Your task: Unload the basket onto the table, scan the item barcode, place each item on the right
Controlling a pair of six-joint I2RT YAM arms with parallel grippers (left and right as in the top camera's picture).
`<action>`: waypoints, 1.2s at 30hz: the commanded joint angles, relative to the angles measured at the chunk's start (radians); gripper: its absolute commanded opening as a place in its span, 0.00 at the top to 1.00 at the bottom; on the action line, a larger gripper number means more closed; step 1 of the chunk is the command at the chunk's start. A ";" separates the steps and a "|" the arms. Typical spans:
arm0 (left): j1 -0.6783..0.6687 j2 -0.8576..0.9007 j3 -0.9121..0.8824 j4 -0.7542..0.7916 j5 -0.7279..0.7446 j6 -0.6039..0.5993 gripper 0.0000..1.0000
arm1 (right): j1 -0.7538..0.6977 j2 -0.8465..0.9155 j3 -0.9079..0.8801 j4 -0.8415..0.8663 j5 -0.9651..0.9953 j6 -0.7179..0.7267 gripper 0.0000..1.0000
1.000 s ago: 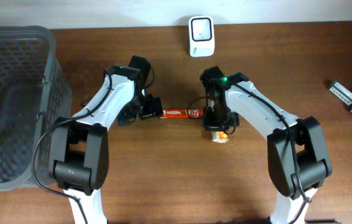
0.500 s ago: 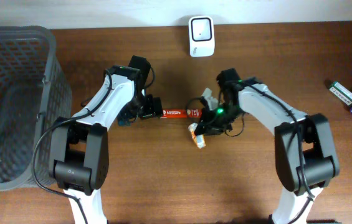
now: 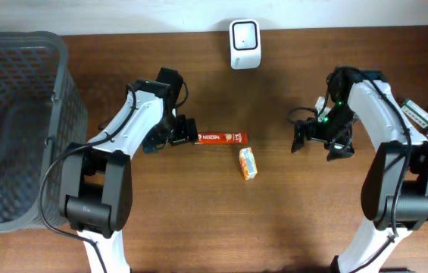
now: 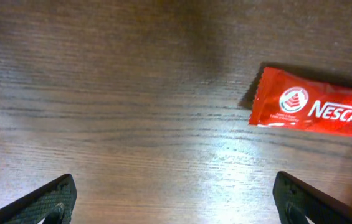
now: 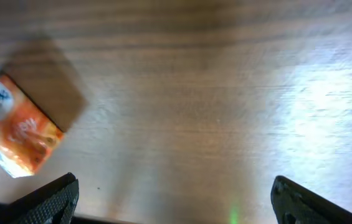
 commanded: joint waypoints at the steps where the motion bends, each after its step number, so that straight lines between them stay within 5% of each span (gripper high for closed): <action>1: 0.002 -0.015 0.001 -0.001 -0.011 -0.009 0.01 | 0.004 -0.004 0.016 -0.009 -0.027 -0.029 0.01; 5: 0.002 -0.015 0.001 -0.001 -0.011 -0.009 0.01 | 0.090 -0.004 0.016 0.015 -0.312 -0.208 0.05; 7: 0.002 -0.015 0.001 -0.001 -0.011 -0.009 0.01 | 0.192 -0.004 0.016 0.079 -0.315 -0.192 0.21; 9: 0.002 -0.015 0.001 -0.001 -0.011 -0.009 0.01 | 0.296 -0.004 0.014 0.146 -0.314 -0.111 0.52; 12: 0.002 -0.015 0.001 -0.001 -0.011 -0.009 0.01 | 0.409 -0.003 0.011 0.178 -0.248 -0.057 0.69; 15: 0.002 -0.015 0.001 -0.001 -0.011 -0.009 0.01 | 0.443 -0.003 0.011 0.200 -0.061 0.080 0.74; 18: 0.002 -0.015 0.001 -0.001 -0.011 -0.009 0.01 | 0.398 -0.003 0.011 0.196 -0.050 0.081 0.56; 22: 0.002 -0.015 0.001 -0.001 -0.011 -0.009 0.01 | 0.440 -0.003 -0.049 0.216 -0.073 0.093 0.56; 26: 0.002 -0.015 0.001 -0.001 -0.011 -0.009 0.01 | 0.477 -0.003 -0.053 0.237 -0.014 0.094 0.66; 28: 0.002 -0.015 0.001 -0.001 -0.011 -0.009 0.01 | 0.474 -0.003 -0.060 0.238 0.223 0.219 0.70; 32: 0.002 -0.015 0.001 -0.001 -0.011 -0.009 0.01 | 0.471 -0.003 -0.190 0.367 0.398 0.299 0.72; 36: 0.002 -0.015 0.001 -0.001 -0.011 -0.009 0.01 | 0.435 -0.008 -0.137 0.235 0.394 0.325 0.75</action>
